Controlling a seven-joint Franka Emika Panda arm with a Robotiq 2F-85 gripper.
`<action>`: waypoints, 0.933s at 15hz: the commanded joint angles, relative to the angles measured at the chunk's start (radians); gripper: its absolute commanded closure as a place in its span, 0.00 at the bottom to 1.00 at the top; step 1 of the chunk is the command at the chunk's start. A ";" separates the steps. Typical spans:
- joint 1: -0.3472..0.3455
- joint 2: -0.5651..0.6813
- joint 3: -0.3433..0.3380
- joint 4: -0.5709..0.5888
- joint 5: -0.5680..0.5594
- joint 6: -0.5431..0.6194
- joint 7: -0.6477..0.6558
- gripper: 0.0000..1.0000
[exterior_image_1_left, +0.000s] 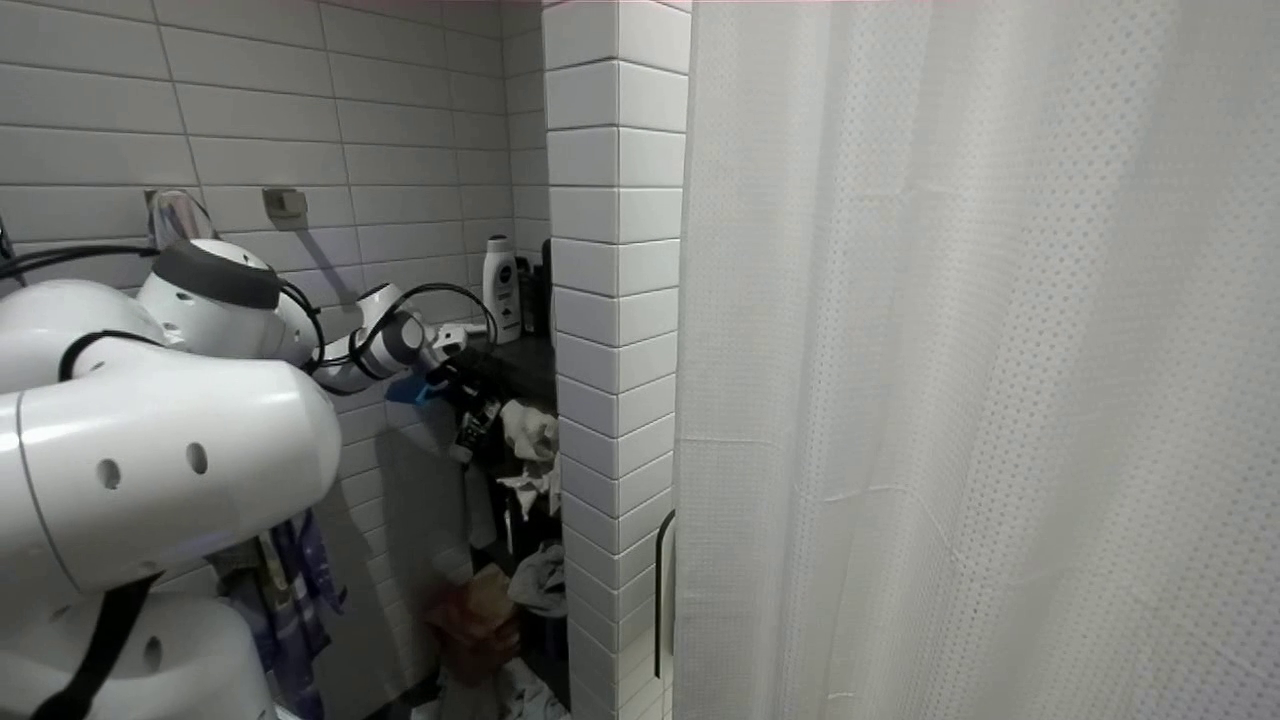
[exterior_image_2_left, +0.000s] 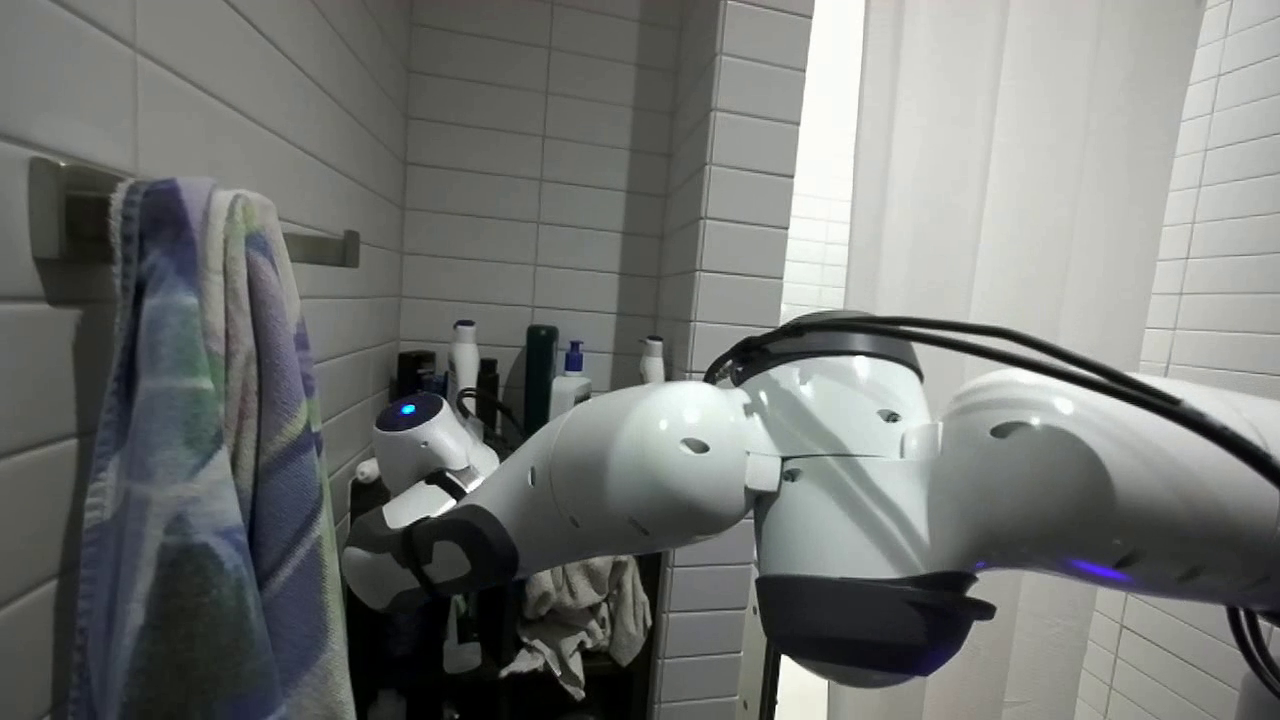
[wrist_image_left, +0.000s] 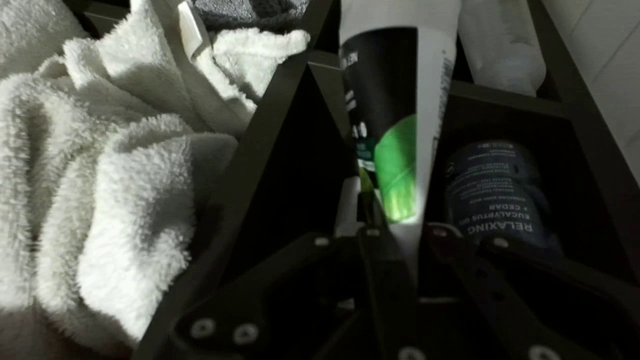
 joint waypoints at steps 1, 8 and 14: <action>0.023 -0.016 -0.018 -0.026 -0.112 0.072 0.118 0.97; 0.028 -0.023 -0.006 -0.048 -0.301 0.131 0.295 0.97; 0.023 -0.023 0.048 -0.076 -0.445 0.166 0.389 0.97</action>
